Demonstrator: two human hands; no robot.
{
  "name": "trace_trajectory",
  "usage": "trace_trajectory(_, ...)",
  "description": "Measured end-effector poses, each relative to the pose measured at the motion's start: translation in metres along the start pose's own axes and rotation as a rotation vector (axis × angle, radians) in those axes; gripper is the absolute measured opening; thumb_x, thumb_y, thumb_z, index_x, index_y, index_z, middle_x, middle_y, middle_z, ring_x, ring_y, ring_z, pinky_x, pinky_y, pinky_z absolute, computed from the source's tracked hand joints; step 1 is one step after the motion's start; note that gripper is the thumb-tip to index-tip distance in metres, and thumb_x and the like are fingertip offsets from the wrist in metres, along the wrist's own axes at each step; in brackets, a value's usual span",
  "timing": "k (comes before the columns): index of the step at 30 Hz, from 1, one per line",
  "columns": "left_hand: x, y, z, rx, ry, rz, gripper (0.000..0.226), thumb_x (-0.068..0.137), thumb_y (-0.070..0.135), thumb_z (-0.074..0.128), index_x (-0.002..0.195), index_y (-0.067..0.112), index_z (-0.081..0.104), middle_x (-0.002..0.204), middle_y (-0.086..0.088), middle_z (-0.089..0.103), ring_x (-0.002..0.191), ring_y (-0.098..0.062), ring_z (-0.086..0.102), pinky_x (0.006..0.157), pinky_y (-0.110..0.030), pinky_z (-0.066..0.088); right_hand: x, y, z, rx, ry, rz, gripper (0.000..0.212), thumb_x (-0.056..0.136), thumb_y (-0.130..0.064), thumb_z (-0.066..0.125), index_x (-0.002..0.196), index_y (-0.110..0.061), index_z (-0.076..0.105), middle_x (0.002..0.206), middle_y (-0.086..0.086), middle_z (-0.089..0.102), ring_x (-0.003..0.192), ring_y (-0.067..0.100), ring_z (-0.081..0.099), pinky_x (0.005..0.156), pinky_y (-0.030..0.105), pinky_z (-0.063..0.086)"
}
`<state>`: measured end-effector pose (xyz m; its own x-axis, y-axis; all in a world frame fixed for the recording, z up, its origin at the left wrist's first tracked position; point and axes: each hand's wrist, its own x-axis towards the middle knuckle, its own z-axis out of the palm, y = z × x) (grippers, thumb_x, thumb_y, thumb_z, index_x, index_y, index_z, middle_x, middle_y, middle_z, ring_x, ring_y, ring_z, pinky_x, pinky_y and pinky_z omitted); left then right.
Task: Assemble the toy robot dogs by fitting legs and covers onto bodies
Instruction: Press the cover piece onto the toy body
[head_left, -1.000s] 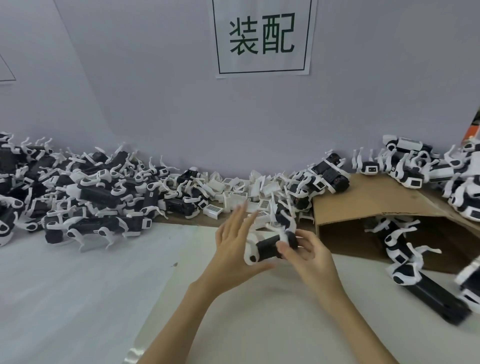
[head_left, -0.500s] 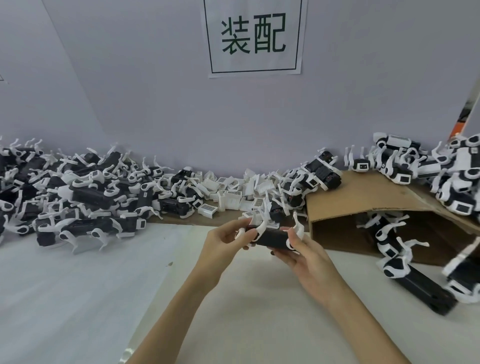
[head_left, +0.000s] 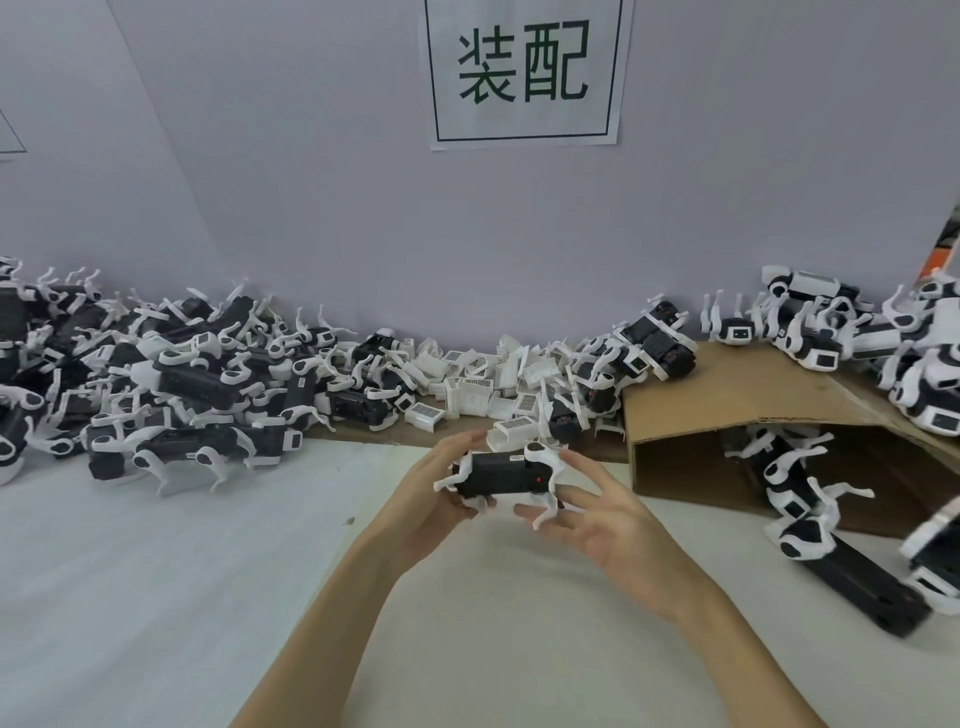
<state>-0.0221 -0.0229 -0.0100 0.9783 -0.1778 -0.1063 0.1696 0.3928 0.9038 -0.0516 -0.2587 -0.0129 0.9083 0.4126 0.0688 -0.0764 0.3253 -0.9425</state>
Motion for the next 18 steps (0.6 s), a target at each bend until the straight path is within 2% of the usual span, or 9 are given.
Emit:
trace_trajectory(1, -0.001, 0.002, 0.000, 0.027, -0.016, 0.035, 0.038, 0.102, 0.029, 0.067, 0.139, 0.016, 0.066, 0.119, -0.022, 0.068, 0.088, -0.040, 0.066, 0.080, -0.041, 0.051, 0.002, 0.000, 0.002, 0.134, 0.045, 0.009, 0.068, 0.089, 0.002, 0.059, 0.151, -0.017, 0.043, 0.126, 0.025, 0.069, 0.119, 0.052, 0.064, 0.112, 0.058, 0.043)
trace_trajectory(3, -0.005, 0.004, 0.000, 0.098, -0.064, 0.071, 0.051, 0.096, 0.032, 0.074, 0.144, 0.021, 0.062, 0.124, -0.017, 0.072, 0.107, -0.039, 0.067, 0.096, -0.044, 0.050, 0.007, 0.001, 0.005, 0.142, 0.153, 0.019, 0.047, 0.099, -0.025, 0.059, 0.144, -0.014, 0.053, 0.124, 0.023, 0.070, 0.116, 0.047, 0.068, 0.104, 0.058, 0.050)
trace_trajectory(4, -0.007, 0.005, 0.001, 0.128, -0.086, 0.087, 0.055, 0.093, 0.032, 0.079, 0.144, 0.021, 0.062, 0.129, -0.016, 0.073, 0.112, -0.036, 0.067, 0.101, -0.042, 0.048, 0.007, 0.003, 0.005, 0.045, 0.188, 0.015, 0.048, 0.098, -0.038, 0.059, 0.140, -0.014, 0.056, 0.125, 0.019, 0.072, 0.116, 0.041, 0.070, 0.101, 0.054, 0.054)
trace_trajectory(6, -0.010, 0.005, 0.004, 0.187, -0.112, 0.126, 0.057, 0.090, 0.032, 0.080, 0.144, 0.023, 0.063, 0.136, -0.011, 0.072, 0.119, -0.028, 0.069, 0.104, -0.036, 0.049, 0.006, 0.008, 0.005, -0.158, 0.218, -0.013, 0.054, 0.094, -0.048, 0.061, 0.136, -0.012, 0.062, 0.124, 0.010, 0.074, 0.114, 0.028, 0.072, 0.098, 0.046, 0.058)
trace_trajectory(8, -0.012, 0.003, 0.010, 0.230, -0.114, 0.159, 0.053, 0.092, 0.032, 0.077, 0.143, 0.024, 0.064, 0.138, -0.007, 0.071, 0.124, -0.025, 0.069, 0.108, -0.035, 0.048, 0.006, 0.013, 0.003, -0.186, 0.246, -0.055, 0.052, 0.094, -0.046, 0.064, 0.130, -0.010, 0.067, 0.123, 0.007, 0.075, 0.115, 0.023, 0.072, 0.097, 0.040, 0.060)
trace_trajectory(10, -0.013, 0.000, 0.016, 0.251, -0.110, 0.169, 0.049, 0.093, 0.039, 0.076, 0.139, 0.024, 0.067, 0.134, -0.007, 0.073, 0.120, -0.022, 0.070, 0.109, -0.036, 0.047, 0.007, 0.014, -0.001, -0.125, 0.258, -0.096, 0.046, 0.098, -0.040, 0.063, 0.128, -0.006, 0.068, 0.125, 0.009, 0.073, 0.120, 0.025, 0.069, 0.099, 0.037, 0.059)
trace_trajectory(14, -0.017, -0.005, 0.025, 0.358, -0.083, 0.203, 0.052, 0.087, 0.060, 0.073, 0.129, 0.030, 0.075, 0.125, -0.004, 0.077, 0.115, -0.019, 0.070, 0.113, -0.040, 0.043, 0.007, 0.008, -0.006, -0.036, 0.204, -0.131, 0.041, 0.102, -0.028, 0.058, 0.135, -0.005, 0.063, 0.135, 0.012, 0.068, 0.130, 0.029, 0.062, 0.112, 0.049, 0.049)
trace_trajectory(16, -0.018, -0.006, 0.028, 0.389, -0.058, 0.276, 0.046, 0.087, 0.059, 0.074, 0.124, 0.033, 0.076, 0.119, -0.004, 0.078, 0.110, -0.016, 0.070, 0.106, -0.037, 0.044, 0.007, 0.007, -0.009, 0.037, 0.186, -0.086, 0.042, 0.099, -0.026, 0.061, 0.139, -0.012, 0.063, 0.134, 0.009, 0.067, 0.131, 0.026, 0.059, 0.114, 0.053, 0.045)
trace_trajectory(18, -0.020, -0.005, 0.031, 0.411, -0.043, 0.339, 0.042, 0.086, 0.058, 0.075, 0.121, 0.035, 0.077, 0.113, 0.002, 0.079, 0.106, -0.012, 0.069, 0.099, -0.033, 0.046, 0.007, 0.005, -0.010, 0.069, 0.158, -0.065, 0.042, 0.098, -0.024, 0.063, 0.140, -0.015, 0.064, 0.124, 0.014, 0.065, 0.124, 0.026, 0.057, 0.115, 0.053, 0.045)
